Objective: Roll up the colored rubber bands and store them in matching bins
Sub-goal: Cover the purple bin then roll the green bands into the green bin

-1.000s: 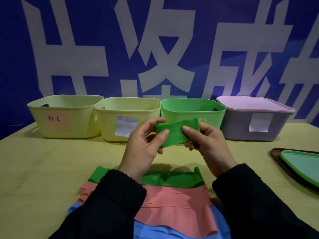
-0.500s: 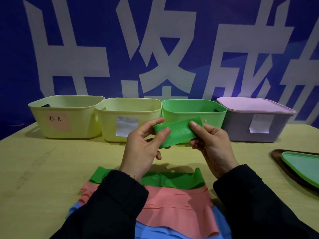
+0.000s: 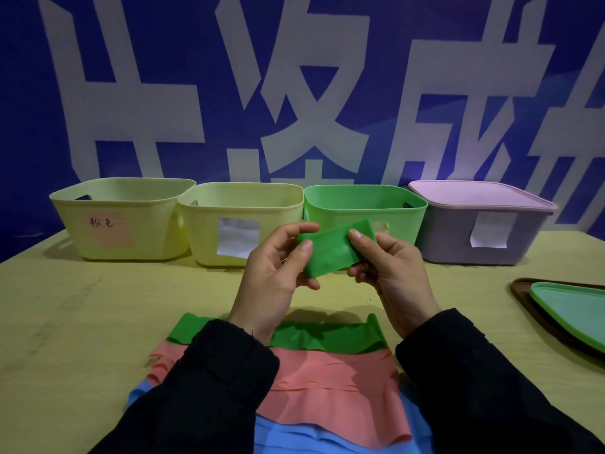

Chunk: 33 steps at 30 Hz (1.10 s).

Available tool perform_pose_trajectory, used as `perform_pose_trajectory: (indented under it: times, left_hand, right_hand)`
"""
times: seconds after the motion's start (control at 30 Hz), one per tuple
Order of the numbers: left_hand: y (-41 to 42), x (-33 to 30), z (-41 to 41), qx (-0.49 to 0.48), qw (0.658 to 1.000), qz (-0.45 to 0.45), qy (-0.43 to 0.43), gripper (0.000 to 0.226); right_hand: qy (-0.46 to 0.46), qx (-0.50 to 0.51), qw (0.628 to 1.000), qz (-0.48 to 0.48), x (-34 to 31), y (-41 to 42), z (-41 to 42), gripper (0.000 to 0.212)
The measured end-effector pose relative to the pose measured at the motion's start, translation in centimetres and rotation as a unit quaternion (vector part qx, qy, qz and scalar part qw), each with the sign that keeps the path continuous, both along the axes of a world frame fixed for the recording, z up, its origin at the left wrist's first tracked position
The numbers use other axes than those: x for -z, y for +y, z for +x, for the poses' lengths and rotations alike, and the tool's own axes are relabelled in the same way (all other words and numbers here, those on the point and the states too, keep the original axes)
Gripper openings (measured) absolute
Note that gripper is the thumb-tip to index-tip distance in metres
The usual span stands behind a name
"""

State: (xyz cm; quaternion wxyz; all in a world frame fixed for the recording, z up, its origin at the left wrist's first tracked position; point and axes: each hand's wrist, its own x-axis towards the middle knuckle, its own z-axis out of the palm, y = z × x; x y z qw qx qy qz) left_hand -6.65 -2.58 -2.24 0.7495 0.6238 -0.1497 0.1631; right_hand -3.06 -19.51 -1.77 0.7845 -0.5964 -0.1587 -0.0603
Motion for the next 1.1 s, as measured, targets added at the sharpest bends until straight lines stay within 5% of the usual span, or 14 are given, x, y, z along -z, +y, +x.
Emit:
perform_pose_trajectory:
  times: [0.53,0.83,1.1]
  left_hand:
    - [0.1,-0.3,0.0,-0.088,0.996,0.016,-0.005,0.032]
    - [0.1,-0.3,-0.1,-0.023,0.999,-0.026,-0.005,0.037]
    - [-0.3,0.2,0.0,0.032,0.997,-0.048,0.045,0.017]
  right_hand:
    - [-0.009,0.025,1.000,-0.002,-0.2,-0.5,0.3,0.011]
    - [0.019,-0.009,1.000,-0.003,0.0,-0.6,0.5,0.017]
    - [0.005,-0.033,0.998,-0.056,0.5,0.3,0.1,0.023]
